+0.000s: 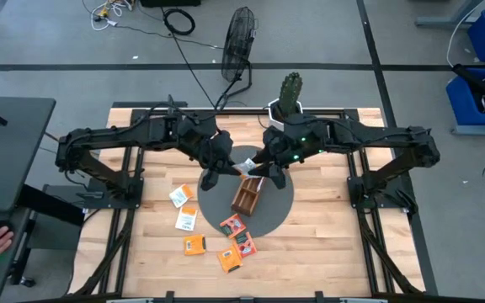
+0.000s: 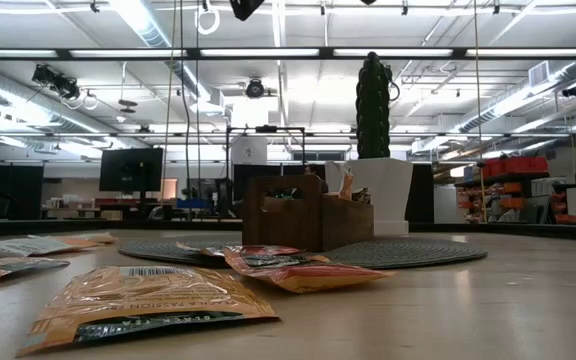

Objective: Pick & Place Tea
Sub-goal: Put the white tea bag into the middle section of the wooden organizer

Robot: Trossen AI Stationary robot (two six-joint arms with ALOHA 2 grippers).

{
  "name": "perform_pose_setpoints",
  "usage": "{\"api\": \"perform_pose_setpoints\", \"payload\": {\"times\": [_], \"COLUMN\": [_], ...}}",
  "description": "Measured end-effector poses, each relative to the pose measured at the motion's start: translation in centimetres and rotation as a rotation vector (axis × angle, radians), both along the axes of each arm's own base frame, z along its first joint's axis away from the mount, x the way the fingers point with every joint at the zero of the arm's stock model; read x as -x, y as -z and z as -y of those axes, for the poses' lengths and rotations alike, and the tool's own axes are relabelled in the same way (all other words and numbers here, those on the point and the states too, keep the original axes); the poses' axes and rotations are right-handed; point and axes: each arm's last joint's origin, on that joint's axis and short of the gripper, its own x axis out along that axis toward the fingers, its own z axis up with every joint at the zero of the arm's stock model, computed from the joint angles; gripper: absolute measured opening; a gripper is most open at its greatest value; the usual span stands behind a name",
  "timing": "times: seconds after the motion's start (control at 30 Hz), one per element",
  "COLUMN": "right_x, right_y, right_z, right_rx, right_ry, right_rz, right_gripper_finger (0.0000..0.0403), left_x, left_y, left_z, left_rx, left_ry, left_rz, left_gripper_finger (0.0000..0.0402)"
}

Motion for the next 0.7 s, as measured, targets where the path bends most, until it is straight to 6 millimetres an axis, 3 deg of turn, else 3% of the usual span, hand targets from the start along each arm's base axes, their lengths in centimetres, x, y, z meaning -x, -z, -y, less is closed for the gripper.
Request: {"api": "perform_pose_setpoints", "payload": {"times": [0.23,0.47,0.7], "right_x": [-0.06,-0.08,-0.05], "right_y": [0.0,-0.08,-0.15], "right_z": [0.0,-0.11,-0.18], "right_rx": [0.009,0.038,0.015], "right_ry": [-0.005,-0.029,0.002], "right_rz": [0.005,0.02,0.018], "right_gripper_finger": [0.0143,0.0019,0.0004], "left_x": [0.25,0.28,0.26], "left_y": [0.34,0.39,0.39], "left_z": [0.02,0.01,-0.1], "left_rx": [-0.001,-0.001,-0.015], "left_ry": [0.003,0.003,-0.031], "left_rz": [-0.043,-0.049,-0.05], "left_gripper_finger": [0.0013,0.0014,0.0022]}}
